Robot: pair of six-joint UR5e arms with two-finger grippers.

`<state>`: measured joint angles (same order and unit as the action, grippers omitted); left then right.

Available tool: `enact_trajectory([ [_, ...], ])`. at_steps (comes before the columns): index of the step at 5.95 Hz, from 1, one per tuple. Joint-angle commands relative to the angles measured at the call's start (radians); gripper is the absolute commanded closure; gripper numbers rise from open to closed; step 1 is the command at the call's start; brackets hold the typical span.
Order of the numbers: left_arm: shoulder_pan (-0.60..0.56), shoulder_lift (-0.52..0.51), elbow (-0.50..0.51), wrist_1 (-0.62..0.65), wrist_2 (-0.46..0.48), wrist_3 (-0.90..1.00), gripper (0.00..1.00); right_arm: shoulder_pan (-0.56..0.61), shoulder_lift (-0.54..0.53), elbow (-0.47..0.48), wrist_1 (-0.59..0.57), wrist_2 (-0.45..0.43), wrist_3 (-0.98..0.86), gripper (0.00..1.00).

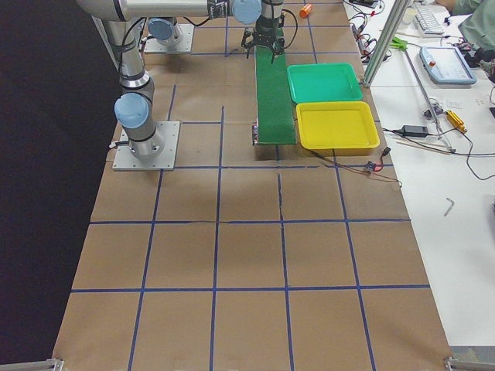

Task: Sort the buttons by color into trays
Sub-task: 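Carry the orange cylinder onto the conveyor belt and open the left gripper, then move the left gripper back to the button pile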

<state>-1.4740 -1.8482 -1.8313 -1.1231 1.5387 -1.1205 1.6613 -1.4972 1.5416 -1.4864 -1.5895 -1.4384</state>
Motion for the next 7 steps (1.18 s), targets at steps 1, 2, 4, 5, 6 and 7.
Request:
enact_trajectory([
  [1, 0.061, 0.012, 0.01, 0.0, 0.026, 0.348, 0.01, 0.0, 0.009, 0.002, -0.031, 0.006, -0.108, 0.0],
  [2, 0.098, 0.02, 0.017, -0.006, 0.091, 0.548, 0.01, 0.0, 0.012, 0.003, -0.057, 0.009, -0.103, 0.0],
  [4, 0.19, 0.02, 0.014, -0.003, 0.19, 0.946, 0.01, 0.0, 0.011, 0.026, -0.057, 0.01, -0.094, 0.0],
  [5, 0.24, 0.015, 0.001, 0.008, 0.186, 1.151, 0.01, 0.0, 0.005, 0.029, -0.055, 0.011, -0.092, 0.0],
  [6, 0.286, 0.0, -0.002, 0.026, 0.178, 1.265, 0.01, 0.0, 0.006, 0.031, -0.055, 0.034, -0.094, 0.0],
  [7, 0.3, -0.017, -0.003, 0.057, 0.176, 1.406, 0.03, 0.0, 0.005, 0.043, -0.052, 0.074, -0.094, 0.0],
])
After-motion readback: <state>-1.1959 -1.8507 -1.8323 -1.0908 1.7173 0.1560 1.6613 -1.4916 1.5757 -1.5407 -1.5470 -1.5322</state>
